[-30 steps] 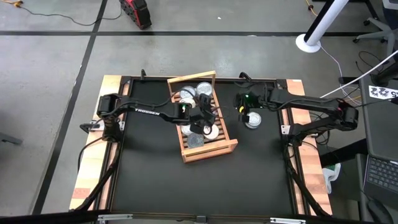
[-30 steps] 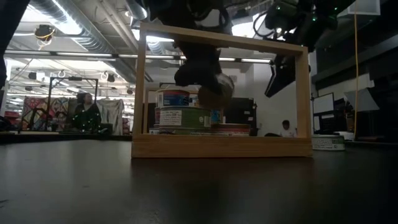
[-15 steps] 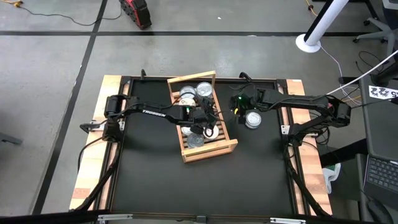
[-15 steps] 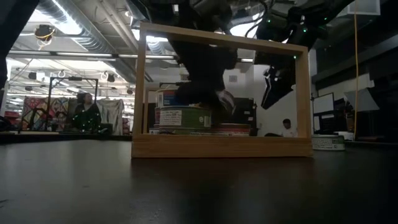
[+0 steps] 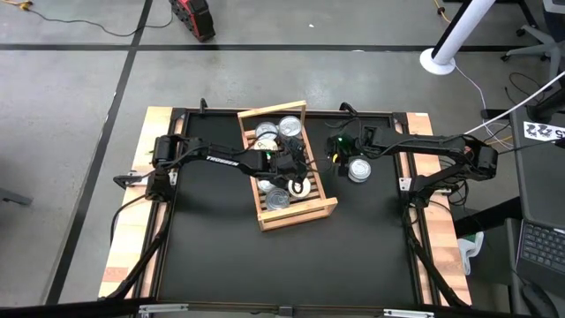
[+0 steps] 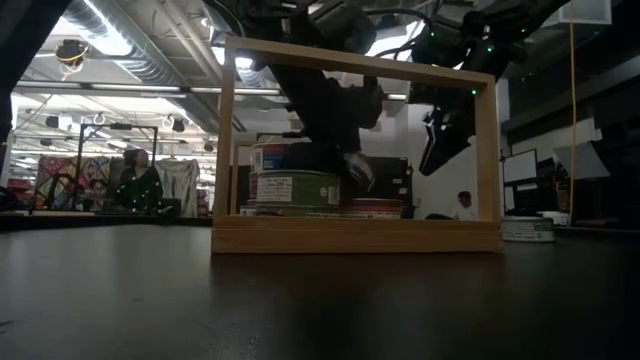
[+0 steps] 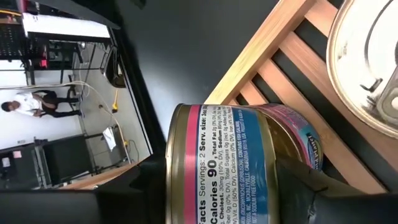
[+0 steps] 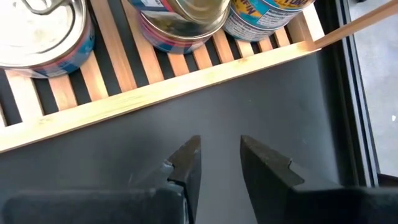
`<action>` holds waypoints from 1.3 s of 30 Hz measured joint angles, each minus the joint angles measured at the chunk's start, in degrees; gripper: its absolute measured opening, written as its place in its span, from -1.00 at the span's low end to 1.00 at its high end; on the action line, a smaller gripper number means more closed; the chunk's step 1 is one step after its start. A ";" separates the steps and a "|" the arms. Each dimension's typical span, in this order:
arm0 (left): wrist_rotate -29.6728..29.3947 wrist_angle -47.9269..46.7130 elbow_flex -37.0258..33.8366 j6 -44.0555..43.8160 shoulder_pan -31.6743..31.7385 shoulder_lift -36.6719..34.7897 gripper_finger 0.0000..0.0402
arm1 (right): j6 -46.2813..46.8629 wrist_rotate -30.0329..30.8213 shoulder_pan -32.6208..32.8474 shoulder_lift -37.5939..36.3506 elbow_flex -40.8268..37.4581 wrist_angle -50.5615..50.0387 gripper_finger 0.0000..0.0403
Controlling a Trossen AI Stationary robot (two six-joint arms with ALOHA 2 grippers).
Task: Stack canned seafood by type on shelf
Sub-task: Stack the blue-pink tuna can on top of the other blue-pink tuna can on the shelf, then stack the green tuna can on top of the other green tuna can on the shelf
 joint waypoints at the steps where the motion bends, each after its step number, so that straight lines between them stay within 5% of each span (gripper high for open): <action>1: 0.14 0.11 0.00 -0.21 0.01 0.01 0.01 | 0.00 0.00 0.00 0.00 0.00 0.02 -0.44; 13: 0.65 0.74 -0.04 -4.63 0.04 0.24 0.35 | 0.00 -0.17 0.00 0.00 0.00 -0.05 -0.44; 39: 0.43 0.35 -0.09 -10.06 -2.42 -0.60 0.37 | 0.02 -6.99 0.02 0.00 0.00 -0.41 -0.44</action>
